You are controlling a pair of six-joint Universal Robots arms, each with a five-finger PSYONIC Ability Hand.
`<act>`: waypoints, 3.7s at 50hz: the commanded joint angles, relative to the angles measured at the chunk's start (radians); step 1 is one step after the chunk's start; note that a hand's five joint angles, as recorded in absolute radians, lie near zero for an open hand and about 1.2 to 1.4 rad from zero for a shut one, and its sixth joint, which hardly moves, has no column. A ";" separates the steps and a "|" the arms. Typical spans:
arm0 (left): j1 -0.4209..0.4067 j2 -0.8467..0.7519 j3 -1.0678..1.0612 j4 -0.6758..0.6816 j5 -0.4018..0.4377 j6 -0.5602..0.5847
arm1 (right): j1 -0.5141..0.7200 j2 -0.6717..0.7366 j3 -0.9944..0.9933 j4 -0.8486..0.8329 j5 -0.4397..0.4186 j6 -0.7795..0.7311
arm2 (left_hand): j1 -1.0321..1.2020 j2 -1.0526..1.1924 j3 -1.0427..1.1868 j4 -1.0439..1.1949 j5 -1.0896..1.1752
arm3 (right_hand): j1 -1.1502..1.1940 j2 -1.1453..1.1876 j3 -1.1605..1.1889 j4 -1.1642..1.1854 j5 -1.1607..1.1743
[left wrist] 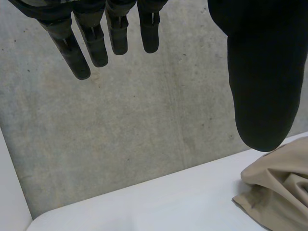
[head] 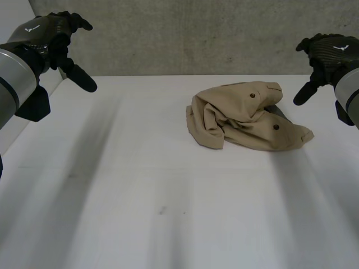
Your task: Fold the shorts.
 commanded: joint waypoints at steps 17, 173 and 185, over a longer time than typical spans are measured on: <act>-0.005 -0.012 -0.057 0.095 0.002 0.005 | 0.013 0.485 -0.242 -0.347 -0.305 -0.376 | -0.036 -0.019 -0.033 -0.026 -0.012 | -0.032 -0.047 -0.040 -0.062 -0.071; -0.100 -0.061 -0.277 0.419 -0.055 0.283 | 0.206 -0.135 0.373 -0.368 -0.122 -0.409 | 1.135 1.152 1.138 1.145 1.159 | 1.190 1.174 1.182 1.160 1.151; -0.094 -0.139 -0.520 0.405 -0.032 0.306 | 0.201 -0.049 0.568 -0.248 -0.181 -0.378 | 0.960 0.977 0.962 0.970 0.984 | 0.919 0.903 0.911 0.889 0.880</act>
